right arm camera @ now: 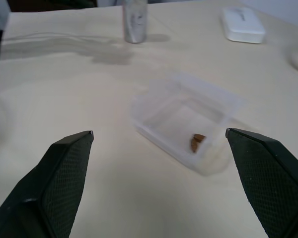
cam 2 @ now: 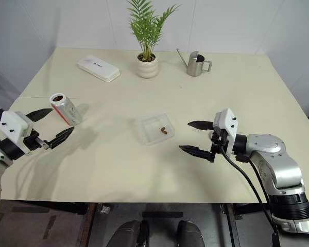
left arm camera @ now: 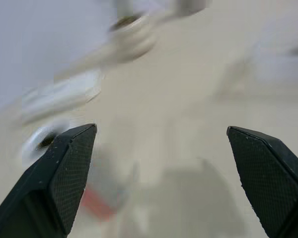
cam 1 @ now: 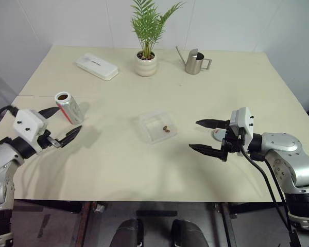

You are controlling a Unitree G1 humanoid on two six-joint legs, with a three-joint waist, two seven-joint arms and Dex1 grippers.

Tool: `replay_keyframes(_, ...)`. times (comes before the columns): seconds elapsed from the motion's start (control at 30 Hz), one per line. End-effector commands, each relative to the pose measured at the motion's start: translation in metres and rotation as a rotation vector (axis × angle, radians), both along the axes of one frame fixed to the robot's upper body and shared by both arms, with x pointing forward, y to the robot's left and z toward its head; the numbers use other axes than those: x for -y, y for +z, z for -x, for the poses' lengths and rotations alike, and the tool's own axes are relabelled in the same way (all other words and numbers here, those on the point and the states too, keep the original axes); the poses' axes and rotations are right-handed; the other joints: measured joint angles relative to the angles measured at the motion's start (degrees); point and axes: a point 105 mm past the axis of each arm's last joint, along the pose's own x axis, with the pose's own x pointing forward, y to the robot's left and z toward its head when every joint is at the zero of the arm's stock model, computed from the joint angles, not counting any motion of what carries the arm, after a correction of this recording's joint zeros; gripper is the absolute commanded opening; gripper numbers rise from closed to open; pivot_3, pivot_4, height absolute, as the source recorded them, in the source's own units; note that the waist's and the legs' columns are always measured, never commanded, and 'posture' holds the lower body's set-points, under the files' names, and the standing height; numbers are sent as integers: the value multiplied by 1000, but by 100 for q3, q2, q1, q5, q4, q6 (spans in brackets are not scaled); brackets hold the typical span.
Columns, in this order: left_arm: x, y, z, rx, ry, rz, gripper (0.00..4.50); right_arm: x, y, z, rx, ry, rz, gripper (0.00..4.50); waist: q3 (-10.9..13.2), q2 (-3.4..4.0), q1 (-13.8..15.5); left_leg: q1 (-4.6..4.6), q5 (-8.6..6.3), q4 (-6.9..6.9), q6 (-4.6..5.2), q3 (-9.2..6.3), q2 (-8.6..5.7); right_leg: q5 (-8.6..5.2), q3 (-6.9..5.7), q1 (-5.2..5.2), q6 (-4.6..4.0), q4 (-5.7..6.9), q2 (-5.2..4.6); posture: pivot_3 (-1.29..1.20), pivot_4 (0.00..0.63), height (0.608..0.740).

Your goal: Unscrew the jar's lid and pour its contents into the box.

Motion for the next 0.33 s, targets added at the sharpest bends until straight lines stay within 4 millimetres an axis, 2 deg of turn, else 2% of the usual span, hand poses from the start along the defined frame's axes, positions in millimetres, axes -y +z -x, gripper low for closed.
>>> replay_keyframes(0.03, 22, -1, 6, -55, -190, -56, 4475, 18, 20, -1, 94, -58, 22, 4500, 0, 0, -36, -1, 3, -5, 1, 1, 1, 0, -5, -1, 0, 11, 10, 0, 150, 740)
replay_keyframes(0.13, 30, -8, 10, -65, -295, -155, 4475, 27, 20, 5, 99, -79, 37, 4500, 0, 0, -59, 1, 17, -24, 25, 13, 7, 0, -43, -5, 0, 6, 57, 0, 150, 740)
replay_keyframes(0.33, 31, -8, 4, -44, -362, -211, 4475, 40, 23, 12, 117, -128, 49, 4500, 1, 1, -80, 5, 26, -31, 41, 38, 12, -1, -54, -6, 0, -5, 63, 0, 150, 740)
